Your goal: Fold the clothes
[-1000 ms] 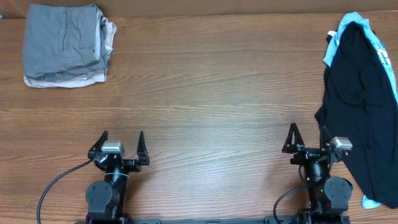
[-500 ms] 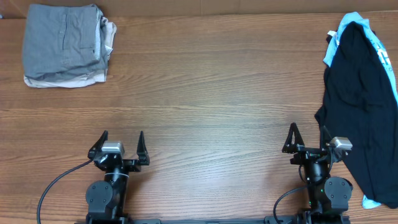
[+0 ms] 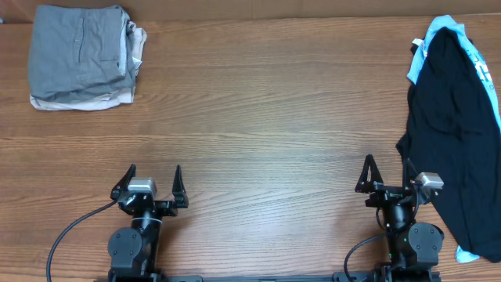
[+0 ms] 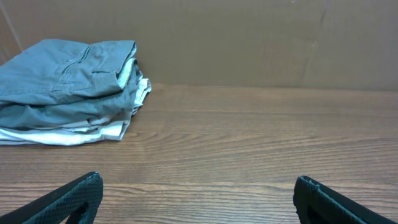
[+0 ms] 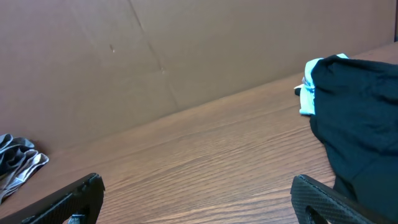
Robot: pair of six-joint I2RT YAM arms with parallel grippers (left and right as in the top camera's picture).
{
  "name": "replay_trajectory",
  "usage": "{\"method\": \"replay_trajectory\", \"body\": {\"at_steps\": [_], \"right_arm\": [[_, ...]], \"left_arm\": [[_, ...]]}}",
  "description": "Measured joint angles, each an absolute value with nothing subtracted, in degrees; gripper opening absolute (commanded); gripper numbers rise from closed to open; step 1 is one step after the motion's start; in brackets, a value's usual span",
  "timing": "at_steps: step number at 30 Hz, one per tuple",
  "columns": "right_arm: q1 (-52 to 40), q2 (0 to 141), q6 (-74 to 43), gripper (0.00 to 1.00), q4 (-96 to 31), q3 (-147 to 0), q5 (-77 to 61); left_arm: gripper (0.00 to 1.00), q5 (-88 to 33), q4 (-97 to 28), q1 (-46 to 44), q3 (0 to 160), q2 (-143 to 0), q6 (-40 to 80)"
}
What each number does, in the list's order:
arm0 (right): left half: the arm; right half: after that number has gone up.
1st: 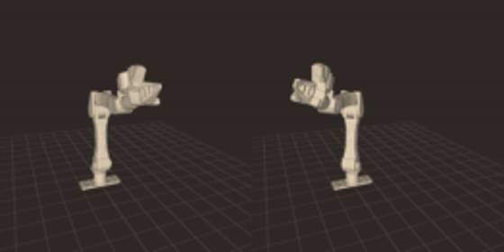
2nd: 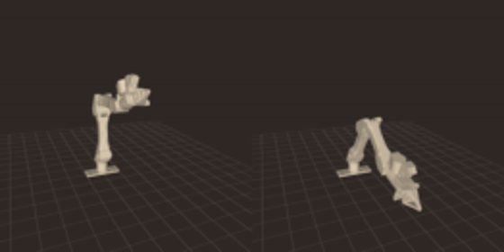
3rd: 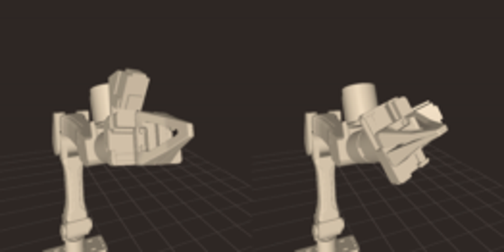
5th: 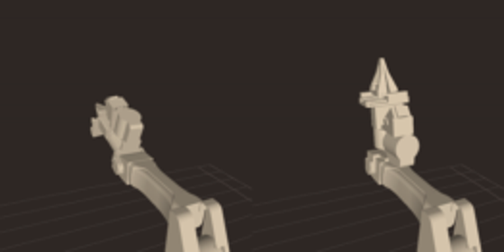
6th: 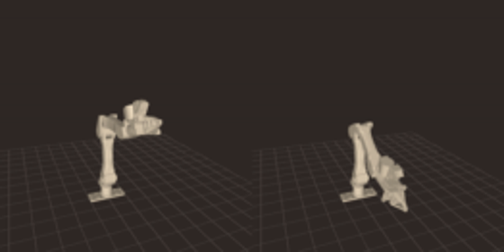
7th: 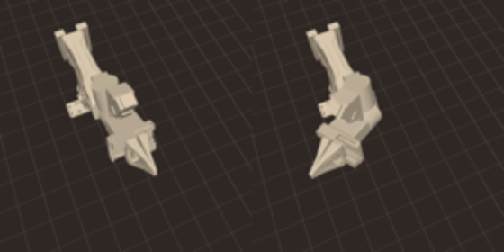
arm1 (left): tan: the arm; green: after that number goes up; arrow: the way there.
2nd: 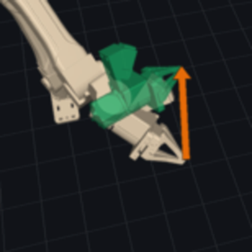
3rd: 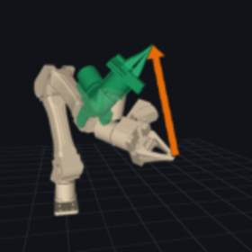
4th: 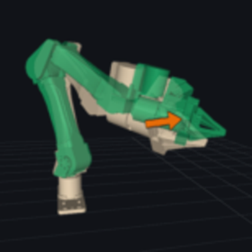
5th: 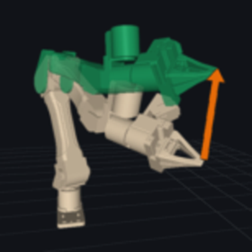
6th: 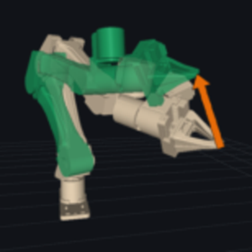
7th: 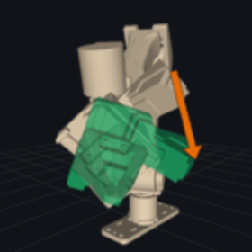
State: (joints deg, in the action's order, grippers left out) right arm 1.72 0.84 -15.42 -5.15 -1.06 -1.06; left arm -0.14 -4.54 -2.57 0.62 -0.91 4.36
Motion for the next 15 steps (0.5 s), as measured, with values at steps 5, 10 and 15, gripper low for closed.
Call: {"method": "replay_trajectory", "body": {"at_steps": [5, 10, 15], "right_arm": [[1.72, 0.84, -15.4, 1.0, -5.15, -1.06, -1.06], [1.72, 0.84, -15.4, 1.0, -5.17, -1.06, -1.08], [1.72, 0.84, -15.42, 1.0, -5.15, -1.06, -1.1]], "left_arm": [[1.0, -0.14, -4.54, -2.57, 0.62, -0.91, 4.36], [1.0, -0.14, -4.54, -2.57, 0.62, -0.91, 4.36], [1.0, -0.14, -4.54, -2.57, 0.62, -0.91, 4.36]]}}
